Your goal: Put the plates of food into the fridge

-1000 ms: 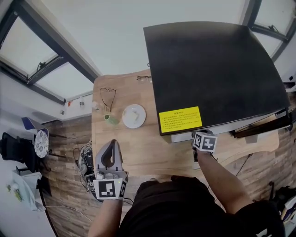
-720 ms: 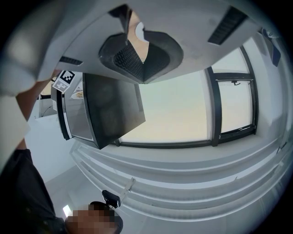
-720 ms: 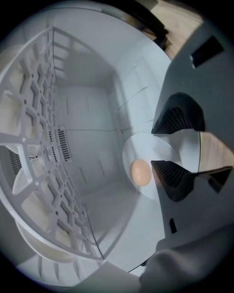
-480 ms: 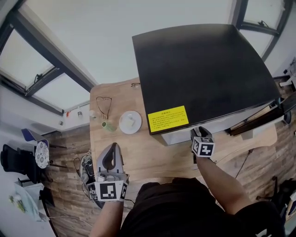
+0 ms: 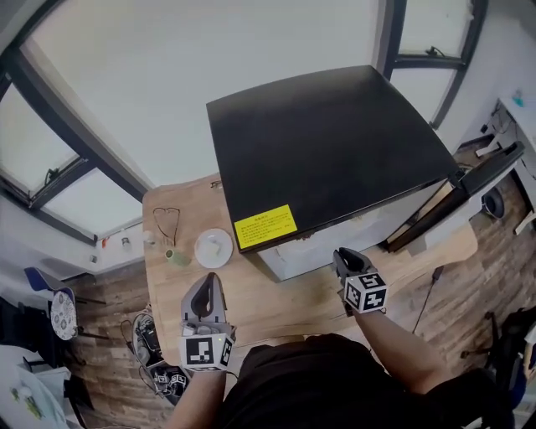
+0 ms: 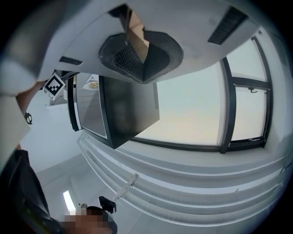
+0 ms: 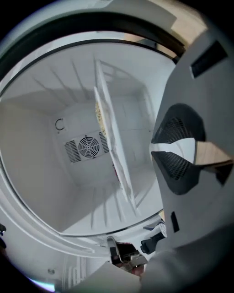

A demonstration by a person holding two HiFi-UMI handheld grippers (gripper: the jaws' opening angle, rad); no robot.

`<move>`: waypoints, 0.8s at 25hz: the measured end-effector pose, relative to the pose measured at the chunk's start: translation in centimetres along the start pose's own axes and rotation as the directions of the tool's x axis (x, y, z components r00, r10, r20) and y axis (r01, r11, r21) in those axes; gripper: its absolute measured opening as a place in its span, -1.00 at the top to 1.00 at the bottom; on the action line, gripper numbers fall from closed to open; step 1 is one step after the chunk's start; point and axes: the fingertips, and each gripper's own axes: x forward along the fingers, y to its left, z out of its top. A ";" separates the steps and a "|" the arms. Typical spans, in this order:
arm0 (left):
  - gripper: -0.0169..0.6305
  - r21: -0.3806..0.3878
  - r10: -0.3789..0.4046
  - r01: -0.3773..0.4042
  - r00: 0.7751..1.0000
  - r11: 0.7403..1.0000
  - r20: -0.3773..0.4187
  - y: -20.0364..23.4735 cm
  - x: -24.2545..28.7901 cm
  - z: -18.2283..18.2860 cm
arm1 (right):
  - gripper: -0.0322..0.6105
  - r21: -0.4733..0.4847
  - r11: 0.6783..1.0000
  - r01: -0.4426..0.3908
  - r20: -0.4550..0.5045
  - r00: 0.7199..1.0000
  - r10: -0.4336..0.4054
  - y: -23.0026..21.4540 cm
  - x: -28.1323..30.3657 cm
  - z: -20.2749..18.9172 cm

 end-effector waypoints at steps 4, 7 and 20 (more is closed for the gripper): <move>0.93 0.000 -0.038 0.038 0.999 0.999 -0.002 -1.0 0.5 -0.3 | 0.75 -0.084 0.995 -0.058 0.072 0.995 0.064 1.4 -2.8 2.5; 0.93 -0.012 -0.053 0.053 0.998 0.999 -0.015 -1.4 0.8 -1.0 | 0.76 -0.126 0.990 -0.069 0.113 0.990 0.083 2.2 -4.4 4.6; 0.93 -0.011 -0.086 0.086 0.996 0.996 -0.026 -3.8 1.7 -2.4 | 0.83 -0.220 0.971 -0.090 0.118 0.986 0.118 2.8 -6.6 6.3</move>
